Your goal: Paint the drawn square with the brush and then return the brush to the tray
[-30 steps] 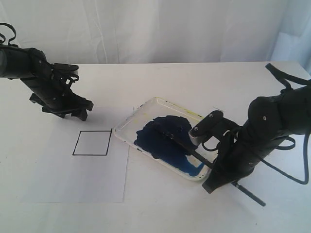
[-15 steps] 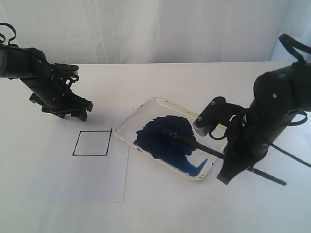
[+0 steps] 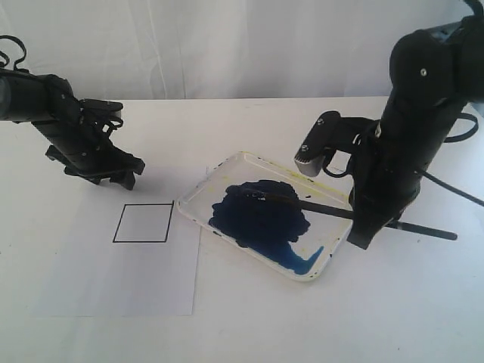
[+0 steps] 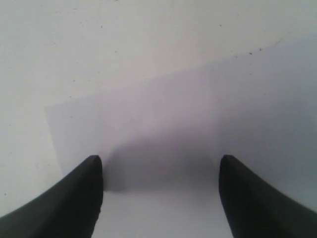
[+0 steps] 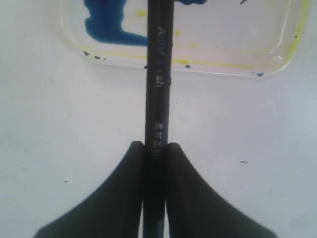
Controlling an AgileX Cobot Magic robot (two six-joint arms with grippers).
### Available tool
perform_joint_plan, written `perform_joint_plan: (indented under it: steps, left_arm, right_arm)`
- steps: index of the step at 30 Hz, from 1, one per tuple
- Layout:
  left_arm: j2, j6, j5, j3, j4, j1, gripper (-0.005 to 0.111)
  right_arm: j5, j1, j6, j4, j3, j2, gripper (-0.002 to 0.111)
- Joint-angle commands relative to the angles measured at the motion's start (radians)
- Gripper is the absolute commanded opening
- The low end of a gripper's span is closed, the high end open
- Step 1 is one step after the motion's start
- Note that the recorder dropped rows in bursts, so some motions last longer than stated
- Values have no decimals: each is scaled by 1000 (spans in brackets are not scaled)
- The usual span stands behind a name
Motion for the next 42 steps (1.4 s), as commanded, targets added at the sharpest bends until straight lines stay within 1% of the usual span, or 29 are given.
perform_joint_plan:
  steps: [1,5,10,20,27,42]
  left_arm:
    - [5,0,35,-3,5,-4,70]
    - [5,0,35,-3,5,-4,70]
    - [5,9,35,-3,7,-4,70]
    - [5,14,37,-3,7,-4,70]
    - [5,-24,39,-3,7,-4,70]
    - [5,-24,37,-3,7,-4,70]
  right_arm:
    - [50,2,-46,30,-49,16,0]
    - [76,40,-90,32,-86,36,0]
    - [85,89,-99,32,-143,81,0]
    - [95,149,-152,32,-264,197,0]
    - [102,178,-181,32,-351,273,0]
    - [104,204,-216,32,-505,397,0]
